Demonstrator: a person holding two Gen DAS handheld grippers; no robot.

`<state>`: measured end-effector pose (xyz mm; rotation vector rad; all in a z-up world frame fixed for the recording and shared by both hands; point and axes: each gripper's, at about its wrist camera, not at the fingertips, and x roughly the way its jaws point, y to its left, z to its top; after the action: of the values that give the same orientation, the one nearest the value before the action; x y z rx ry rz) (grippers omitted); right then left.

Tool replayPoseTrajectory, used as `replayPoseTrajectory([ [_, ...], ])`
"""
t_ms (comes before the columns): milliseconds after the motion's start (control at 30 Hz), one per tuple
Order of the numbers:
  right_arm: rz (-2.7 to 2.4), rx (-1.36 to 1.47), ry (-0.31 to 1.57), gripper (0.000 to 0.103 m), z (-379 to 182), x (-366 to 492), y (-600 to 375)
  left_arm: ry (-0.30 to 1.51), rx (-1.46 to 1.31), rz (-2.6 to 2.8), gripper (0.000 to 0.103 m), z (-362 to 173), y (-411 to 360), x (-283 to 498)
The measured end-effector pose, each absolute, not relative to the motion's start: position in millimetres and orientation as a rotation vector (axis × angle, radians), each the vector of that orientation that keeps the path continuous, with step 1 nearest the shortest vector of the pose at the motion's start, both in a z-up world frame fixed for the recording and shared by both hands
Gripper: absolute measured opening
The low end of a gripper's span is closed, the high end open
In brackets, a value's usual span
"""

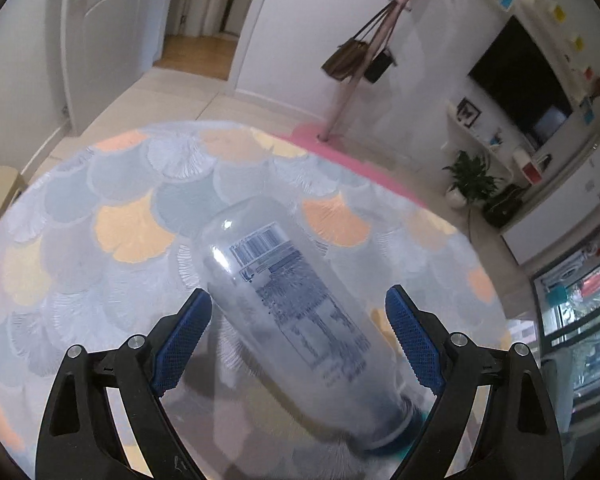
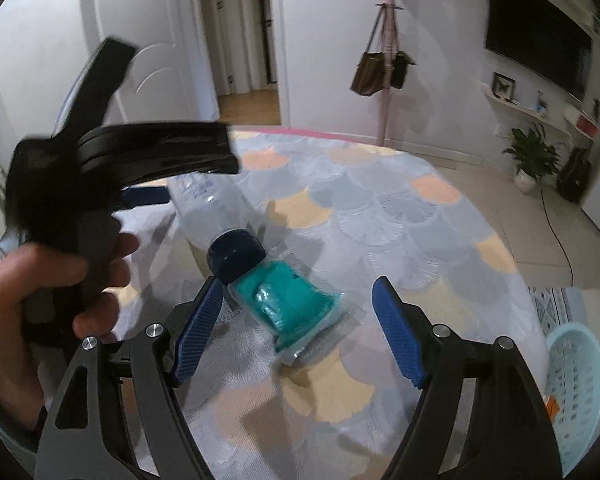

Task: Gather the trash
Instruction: 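Grasp the clear plastic bottle with the left tool while the right tool grasps the teal packet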

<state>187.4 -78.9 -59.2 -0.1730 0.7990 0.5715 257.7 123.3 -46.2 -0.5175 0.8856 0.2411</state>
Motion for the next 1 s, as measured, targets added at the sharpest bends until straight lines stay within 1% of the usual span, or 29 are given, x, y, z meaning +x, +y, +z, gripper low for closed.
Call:
replayPoseTrajectory([
  [167,0.594,-0.225,0.837,0.073,-75.3,194.1,-65.9,0.912,-0.411,0.24,0.085,-52.3,120.9,270.3],
  [267,0.602,-0.23,0.856,0.073,-81.6,198.4,-63.7,0.913,-0.359,0.183,0.083,-51.2,120.0,270.2],
  [500,0.631,-0.223,0.894,0.073,-85.7,203.0,-61.8,0.923,-0.178,-0.001,0.07,-47.9,110.7,255.2],
  [633,0.629,-0.235,0.9,0.072,-85.7,209.7,-57.3,0.937,-0.114,-0.095,0.065,-47.2,109.9,233.4],
  [667,0.622,-0.239,0.901,0.068,-86.1,209.5,-56.6,0.94,-0.104,-0.106,0.065,-48.2,108.6,229.5],
  [733,0.627,-0.239,0.906,0.045,-86.8,210.3,-55.9,0.943,-0.083,-0.12,0.065,-49.2,110.0,219.5],
  [800,0.624,-0.231,0.905,0.036,-86.8,208.9,-56.4,0.947,-0.085,-0.125,0.065,-50.7,112.5,211.7],
  [1000,0.629,-0.164,0.896,0.032,-81.2,201.1,-65.6,0.947,-0.115,-0.116,0.066,-54.0,121.2,185.8],
])
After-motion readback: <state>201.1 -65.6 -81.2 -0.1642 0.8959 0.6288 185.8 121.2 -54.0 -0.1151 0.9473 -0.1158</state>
